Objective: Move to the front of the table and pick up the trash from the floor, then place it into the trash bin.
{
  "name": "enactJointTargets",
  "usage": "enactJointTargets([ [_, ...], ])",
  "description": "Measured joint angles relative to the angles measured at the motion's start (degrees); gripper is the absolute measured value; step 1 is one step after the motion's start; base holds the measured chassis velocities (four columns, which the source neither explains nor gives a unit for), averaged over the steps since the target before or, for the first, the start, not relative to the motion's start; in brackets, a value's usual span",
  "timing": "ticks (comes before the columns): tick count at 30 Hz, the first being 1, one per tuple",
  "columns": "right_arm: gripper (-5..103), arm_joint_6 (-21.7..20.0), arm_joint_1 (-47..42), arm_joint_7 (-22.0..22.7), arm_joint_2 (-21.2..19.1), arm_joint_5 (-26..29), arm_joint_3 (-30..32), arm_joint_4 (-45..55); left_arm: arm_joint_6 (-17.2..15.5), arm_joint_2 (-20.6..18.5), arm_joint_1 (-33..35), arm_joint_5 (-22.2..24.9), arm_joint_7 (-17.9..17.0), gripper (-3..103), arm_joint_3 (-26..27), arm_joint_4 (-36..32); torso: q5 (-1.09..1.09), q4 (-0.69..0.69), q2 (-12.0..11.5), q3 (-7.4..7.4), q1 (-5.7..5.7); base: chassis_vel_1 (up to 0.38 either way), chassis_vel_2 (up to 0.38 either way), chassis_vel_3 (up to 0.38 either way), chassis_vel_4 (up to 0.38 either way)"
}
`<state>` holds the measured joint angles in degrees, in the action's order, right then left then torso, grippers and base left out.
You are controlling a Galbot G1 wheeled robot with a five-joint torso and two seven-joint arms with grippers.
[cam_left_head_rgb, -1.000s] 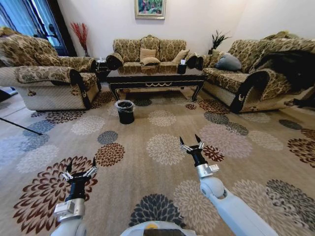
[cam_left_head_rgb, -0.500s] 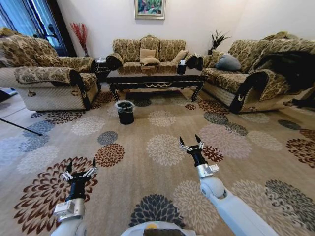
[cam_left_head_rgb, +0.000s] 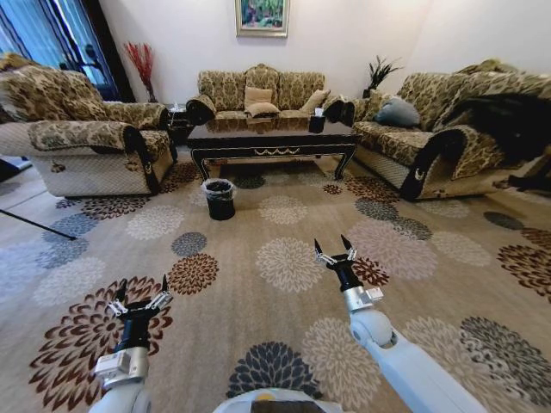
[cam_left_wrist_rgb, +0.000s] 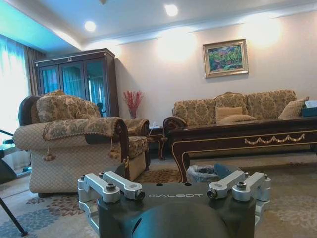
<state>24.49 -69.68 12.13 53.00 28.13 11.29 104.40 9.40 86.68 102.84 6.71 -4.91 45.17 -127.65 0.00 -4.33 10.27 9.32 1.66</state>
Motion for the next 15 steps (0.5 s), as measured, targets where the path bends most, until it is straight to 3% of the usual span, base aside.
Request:
enactJointTargets([
  [15, 100, 0.0, 0.0, 0.0, 0.0, 0.0, 0.0, 0.0, 0.0, 0.0, 0.0, 0.0, 0.0, 100, 0.0, 0.0, 0.00, 0.00, 3.5, 2.61, 0.89, 0.000, 0.000, 0.000, 0.000],
])
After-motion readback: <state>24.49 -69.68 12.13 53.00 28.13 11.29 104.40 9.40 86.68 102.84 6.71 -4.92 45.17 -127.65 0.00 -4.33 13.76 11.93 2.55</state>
